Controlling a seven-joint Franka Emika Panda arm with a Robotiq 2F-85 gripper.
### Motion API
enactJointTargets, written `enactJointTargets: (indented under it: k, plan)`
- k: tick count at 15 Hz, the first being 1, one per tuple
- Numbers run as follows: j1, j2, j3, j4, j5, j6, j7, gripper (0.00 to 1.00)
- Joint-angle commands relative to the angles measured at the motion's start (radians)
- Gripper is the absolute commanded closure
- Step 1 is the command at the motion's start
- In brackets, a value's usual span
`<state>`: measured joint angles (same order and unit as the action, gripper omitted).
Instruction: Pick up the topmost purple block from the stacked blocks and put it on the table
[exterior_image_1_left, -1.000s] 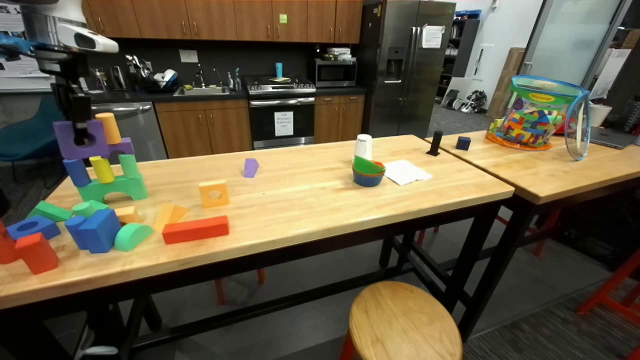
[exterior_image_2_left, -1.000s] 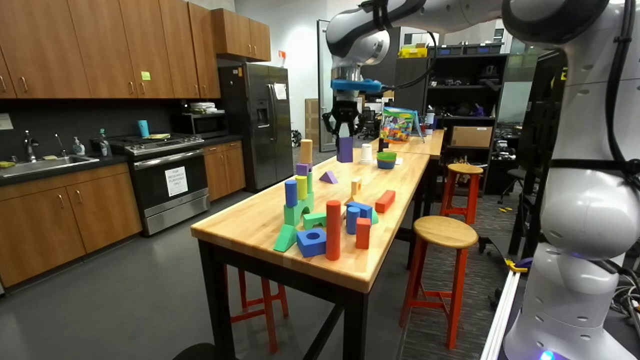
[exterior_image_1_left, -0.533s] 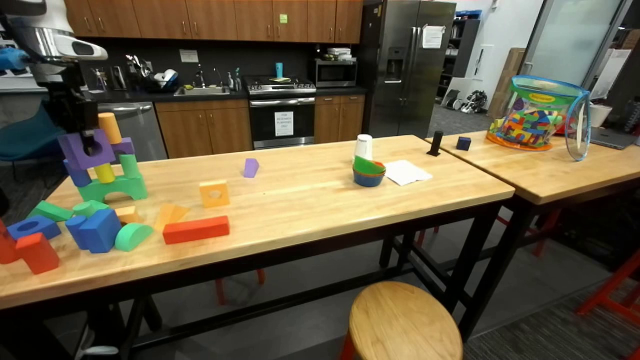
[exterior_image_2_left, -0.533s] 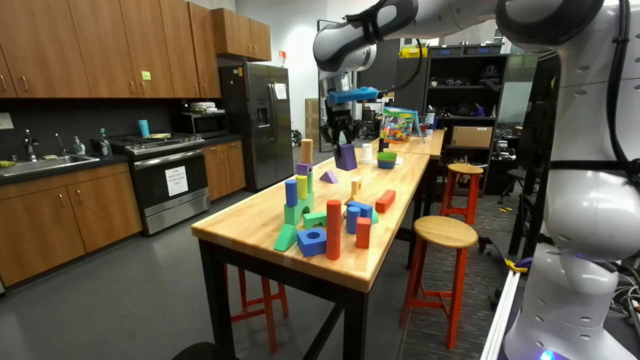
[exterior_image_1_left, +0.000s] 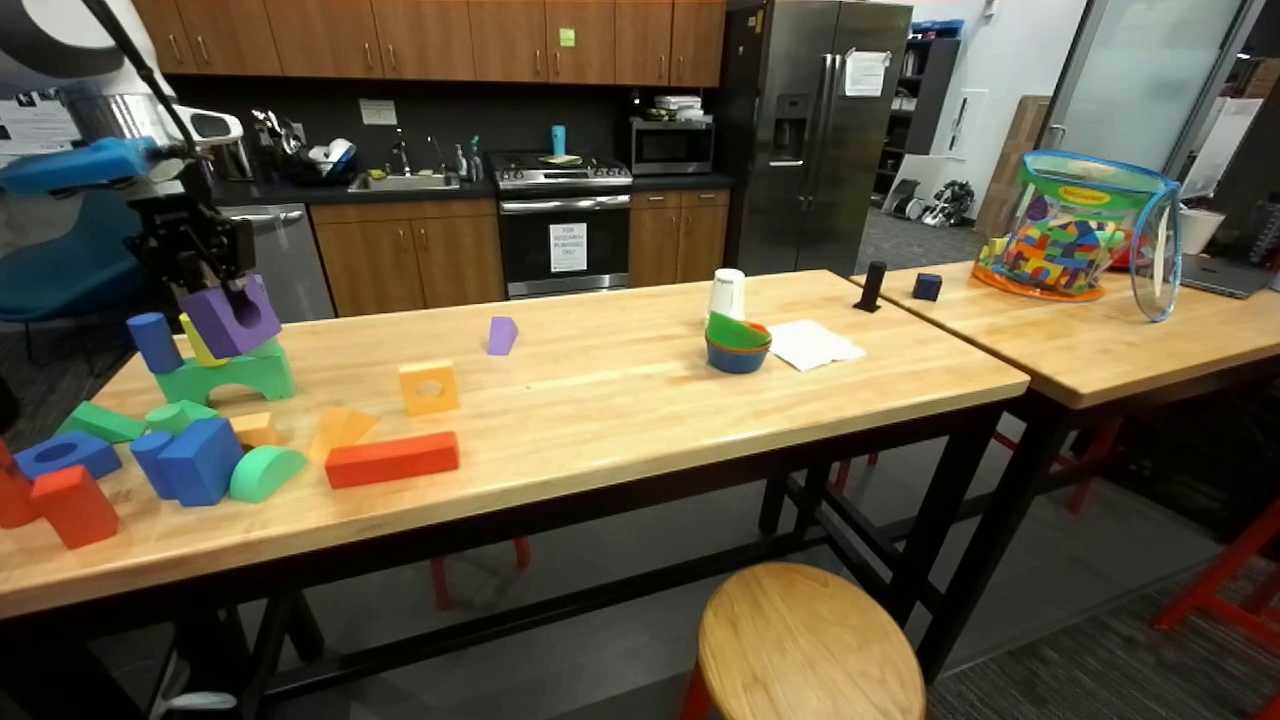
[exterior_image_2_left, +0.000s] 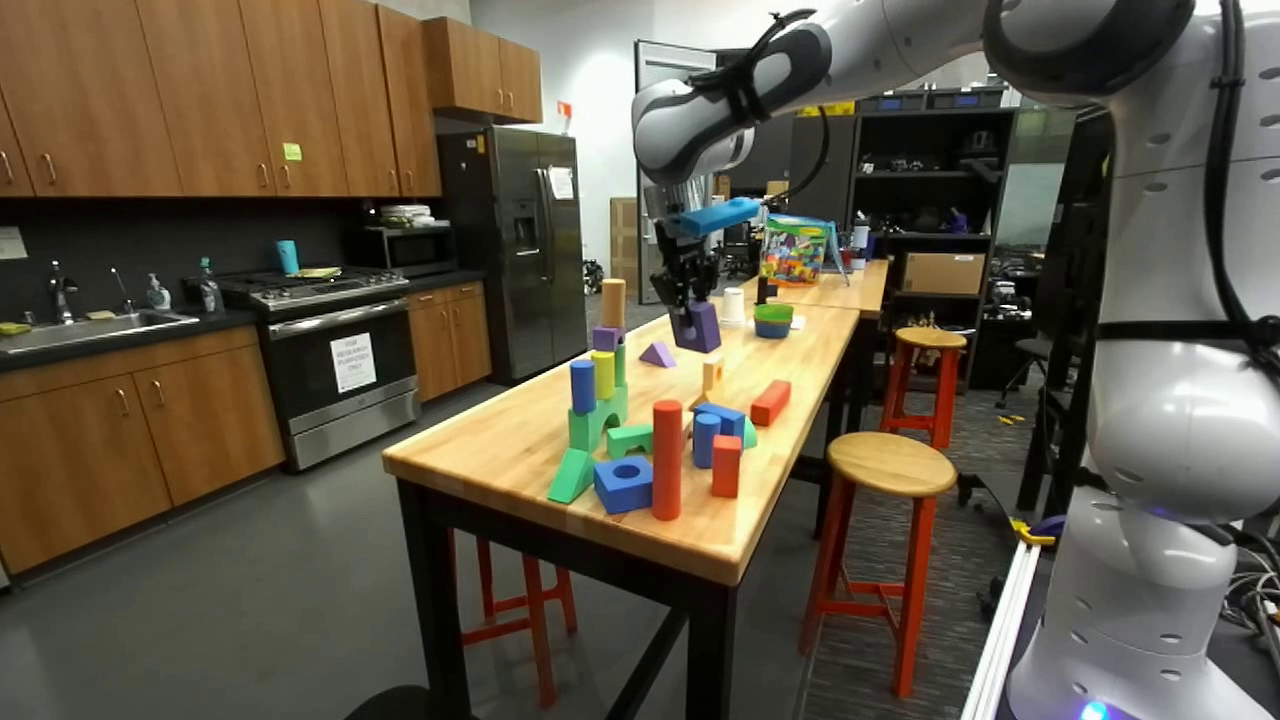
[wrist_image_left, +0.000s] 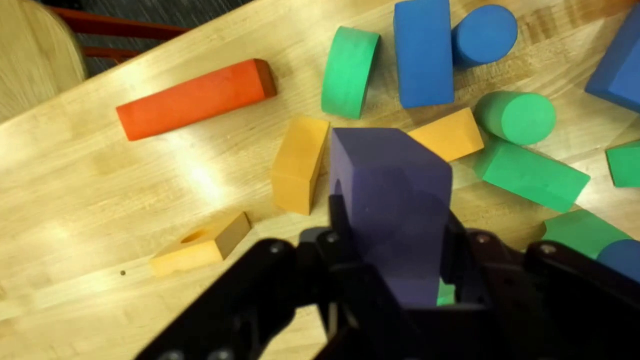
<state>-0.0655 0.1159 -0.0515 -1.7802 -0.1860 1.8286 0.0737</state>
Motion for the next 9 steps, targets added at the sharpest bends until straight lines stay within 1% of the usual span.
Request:
enactJointTargets:
  k: [1,5,9]
  plan:
    - [-0.018,0.019,-0.017,-0.03,0.049,0.1,-0.041,0.85]
    - [-0.04,0.067,-0.029,-0.038,0.107,0.168,-0.082,0.85]
    - [-0.049,0.1,-0.034,-0.039,0.132,0.181,-0.105,0.85]
